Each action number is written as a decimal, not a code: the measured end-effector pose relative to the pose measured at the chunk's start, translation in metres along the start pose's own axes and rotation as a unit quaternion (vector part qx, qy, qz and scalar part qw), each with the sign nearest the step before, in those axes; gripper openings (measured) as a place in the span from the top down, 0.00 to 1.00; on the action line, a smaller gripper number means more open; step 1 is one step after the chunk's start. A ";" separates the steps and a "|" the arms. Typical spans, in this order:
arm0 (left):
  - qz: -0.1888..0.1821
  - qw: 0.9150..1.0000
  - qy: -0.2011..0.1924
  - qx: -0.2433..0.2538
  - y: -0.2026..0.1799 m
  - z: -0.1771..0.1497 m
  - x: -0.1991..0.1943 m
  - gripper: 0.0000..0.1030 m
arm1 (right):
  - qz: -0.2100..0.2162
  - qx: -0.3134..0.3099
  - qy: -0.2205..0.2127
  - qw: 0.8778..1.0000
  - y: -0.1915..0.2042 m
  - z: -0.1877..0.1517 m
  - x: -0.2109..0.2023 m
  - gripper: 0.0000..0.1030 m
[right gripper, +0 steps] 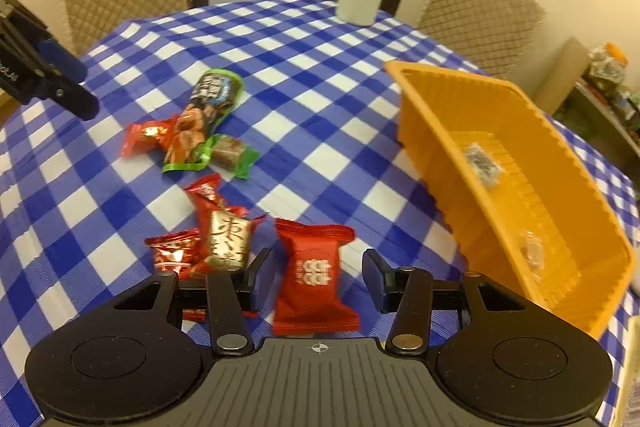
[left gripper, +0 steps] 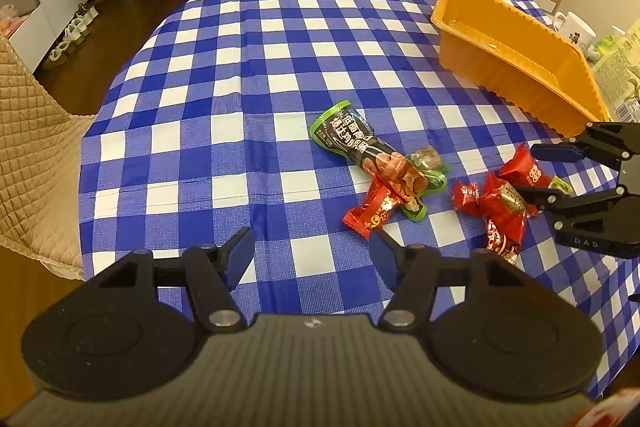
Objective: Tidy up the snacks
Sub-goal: 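Grasp a red candy with the right tool while the left tool grasps a small red candy, then carry both red candies with both tools over the orange tray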
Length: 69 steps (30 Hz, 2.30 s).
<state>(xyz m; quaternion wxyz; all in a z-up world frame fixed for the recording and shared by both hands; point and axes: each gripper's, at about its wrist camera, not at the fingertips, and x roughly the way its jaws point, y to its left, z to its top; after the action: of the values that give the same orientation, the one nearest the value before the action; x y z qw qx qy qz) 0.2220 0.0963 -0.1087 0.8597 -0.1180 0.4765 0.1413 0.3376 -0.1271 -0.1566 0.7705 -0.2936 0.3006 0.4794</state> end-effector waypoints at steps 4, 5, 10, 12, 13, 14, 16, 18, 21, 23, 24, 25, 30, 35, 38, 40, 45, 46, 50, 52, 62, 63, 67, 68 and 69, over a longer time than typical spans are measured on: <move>-0.004 1.000 -0.003 0.005 -0.001 0.001 0.002 0.42 | 0.012 0.016 0.014 1.000 0.000 0.000 0.007 0.55; -0.005 1.000 -0.003 0.007 -0.001 0.001 0.002 0.42 | 0.012 0.023 0.013 1.000 0.000 0.000 0.006 0.60; -0.008 1.000 -0.003 0.020 -0.004 0.001 0.007 0.42 | 0.016 0.065 0.011 0.998 -0.007 -0.002 0.004 0.75; -0.011 0.999 -0.004 0.030 -0.008 0.001 0.009 0.42 | 0.015 0.085 0.003 0.996 -0.010 -0.003 -0.001 0.75; -0.012 0.999 -0.004 0.036 -0.009 0.001 0.010 0.42 | 0.015 0.099 -0.001 0.995 -0.012 -0.003 -0.004 0.75; -0.013 0.999 -0.005 0.042 -0.011 0.001 0.012 0.42 | 0.014 0.114 -0.006 0.993 -0.015 -0.004 -0.008 0.75; -0.017 0.998 -0.007 0.055 -0.016 0.001 0.014 0.42 | 0.009 0.146 -0.015 0.989 -0.021 -0.005 -0.016 0.75; -0.021 0.997 -0.009 0.069 -0.020 0.002 0.017 0.43 | 0.005 0.180 -0.022 0.983 -0.028 -0.007 -0.024 0.75; -0.027 0.995 -0.011 0.091 -0.027 0.003 0.022 0.47 | -0.001 0.221 -0.031 0.975 -0.038 -0.012 -0.038 0.75; -0.028 0.994 -0.009 0.102 -0.031 0.005 0.027 0.48 | -0.007 0.242 -0.037 0.969 -0.043 -0.016 -0.047 0.75; -0.028 0.994 -0.009 0.107 -0.033 0.006 0.029 0.48 | -0.009 0.251 -0.039 0.967 -0.046 -0.018 -0.052 0.75; -0.029 0.993 -0.009 0.111 -0.034 0.007 0.031 0.48 | -0.012 0.258 -0.042 0.965 -0.047 -0.021 -0.056 0.75; -0.035 0.991 -0.002 0.127 -0.041 0.013 0.043 0.59 | -0.030 0.284 -0.047 0.957 -0.052 -0.034 -0.075 0.75; -0.044 0.989 0.003 0.139 -0.045 0.015 0.050 0.73 | -0.041 0.308 -0.047 0.949 -0.057 -0.047 -0.089 0.75; -0.047 0.989 0.007 0.141 -0.047 0.015 0.052 0.80 | -0.048 0.316 -0.047 0.947 -0.056 -0.053 -0.095 0.75; -0.049 0.989 0.007 0.143 -0.047 0.014 0.052 0.82 | -0.053 0.320 -0.048 0.945 -0.056 -0.056 -0.099 0.75; -0.050 0.988 -0.003 0.144 -0.048 0.011 0.045 0.83 | -0.060 0.334 -0.053 0.939 -0.056 -0.061 -0.105 0.75; -0.049 0.989 -0.004 0.143 -0.048 0.011 0.043 0.83 | -0.061 0.336 -0.054 0.938 -0.057 -0.061 -0.106 0.75; -0.056 0.990 -0.017 0.129 -0.047 0.014 0.028 0.83 | -0.061 0.343 -0.060 0.935 -0.060 -0.061 -0.110 0.75; -0.061 0.990 -0.027 0.123 -0.048 0.019 0.018 0.83 | -0.062 0.346 -0.063 0.934 -0.061 -0.060 -0.112 0.75; -0.087 0.987 -0.078 0.114 -0.070 0.062 -0.007 0.83 | -0.057 0.359 -0.091 0.927 -0.077 -0.044 -0.119 0.75; -0.091 0.986 -0.082 0.116 -0.075 0.068 -0.007 0.83 | -0.058 0.361 -0.094 0.926 -0.080 -0.043 -0.119 0.75; -0.108 0.982 -0.092 0.126 -0.099 0.088 -0.004 0.83 | -0.060 0.369 -0.105 0.921 -0.092 -0.037 -0.120 0.75; -0.113 0.981 -0.094 0.129 -0.106 0.093 -0.002 0.83 | -0.063 0.370 -0.107 0.921 -0.096 -0.035 -0.120 0.75; -0.118 0.980 -0.095 0.132 -0.114 0.098 -0.001 0.83 | -0.065 0.371 -0.110 0.920 -0.100 -0.033 -0.119 0.75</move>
<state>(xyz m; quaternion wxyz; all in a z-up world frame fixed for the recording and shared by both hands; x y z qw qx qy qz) 0.3394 0.0236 -0.0495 0.9198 -0.0447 0.3896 -0.0149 0.3805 -0.2555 -0.0730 0.8819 0.0487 0.3503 0.3117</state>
